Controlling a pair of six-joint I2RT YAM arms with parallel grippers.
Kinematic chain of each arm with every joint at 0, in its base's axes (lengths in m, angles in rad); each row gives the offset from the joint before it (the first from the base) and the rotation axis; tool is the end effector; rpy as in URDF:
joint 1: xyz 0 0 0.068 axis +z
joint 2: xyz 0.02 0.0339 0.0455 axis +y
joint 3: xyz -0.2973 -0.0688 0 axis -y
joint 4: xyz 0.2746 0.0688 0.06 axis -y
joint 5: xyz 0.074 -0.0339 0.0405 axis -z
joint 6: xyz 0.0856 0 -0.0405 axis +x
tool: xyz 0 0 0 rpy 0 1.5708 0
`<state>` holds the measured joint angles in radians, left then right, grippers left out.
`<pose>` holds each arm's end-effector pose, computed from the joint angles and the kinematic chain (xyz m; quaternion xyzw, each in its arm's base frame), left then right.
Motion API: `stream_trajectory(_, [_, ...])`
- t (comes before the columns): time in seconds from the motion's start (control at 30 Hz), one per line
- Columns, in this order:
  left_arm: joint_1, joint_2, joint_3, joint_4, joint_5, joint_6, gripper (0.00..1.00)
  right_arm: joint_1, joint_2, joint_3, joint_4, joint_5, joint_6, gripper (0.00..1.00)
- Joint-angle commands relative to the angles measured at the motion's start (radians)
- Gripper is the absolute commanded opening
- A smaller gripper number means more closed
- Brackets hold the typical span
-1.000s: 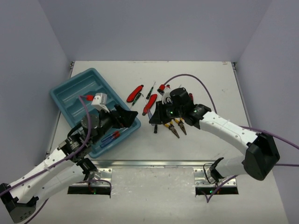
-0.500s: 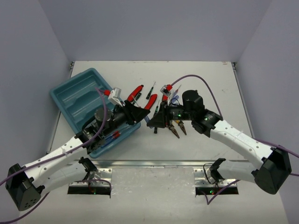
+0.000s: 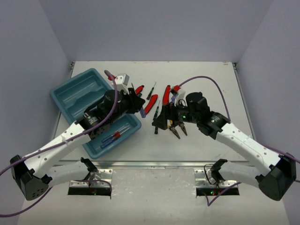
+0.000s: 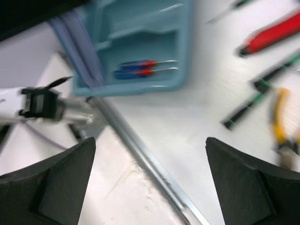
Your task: Sort the tools into containers
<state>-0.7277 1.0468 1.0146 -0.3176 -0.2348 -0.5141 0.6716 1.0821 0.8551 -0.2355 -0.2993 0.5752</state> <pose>0.2338 -0.1816 0.3681 0.0200 0.8162 -0.2532 0.5189 0.2199 0.2070 0.3031 -0.1189 0.8361 0.4067 0.3484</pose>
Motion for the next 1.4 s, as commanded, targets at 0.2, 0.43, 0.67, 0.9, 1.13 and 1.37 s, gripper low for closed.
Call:
stream_trajectory(0.2, [0.005,0.145,-0.078,-0.354,-0.419,0.448,0.00,-0.104,-0.230,-0.008,-0.332,0.628,-0.131,0.99])
stream_trajectory(0.43, [-0.001,0.253,-0.096,-0.331,-0.416,0.551,0.00,-0.109,-0.225,-0.013,-0.332,0.596,-0.169,0.99])
stream_trajectory(0.67, [-0.001,0.280,-0.064,-0.391,-0.331,0.536,0.44,-0.114,-0.185,-0.004,-0.329,0.590,-0.174,0.99])
stream_trajectory(0.9, [-0.004,0.224,-0.022,-0.434,-0.338,0.511,1.00,-0.122,-0.103,0.022,-0.318,0.571,-0.159,0.99])
stream_trajectory(1.13, [-0.001,0.068,0.040,-0.455,-0.614,0.150,1.00,-0.125,0.148,0.121,-0.287,0.677,0.127,0.99])
stream_trajectory(1.37, [0.001,-0.184,-0.064,-0.361,-0.570,0.108,1.00,-0.125,0.458,0.295,-0.311,0.779,0.482,0.68])
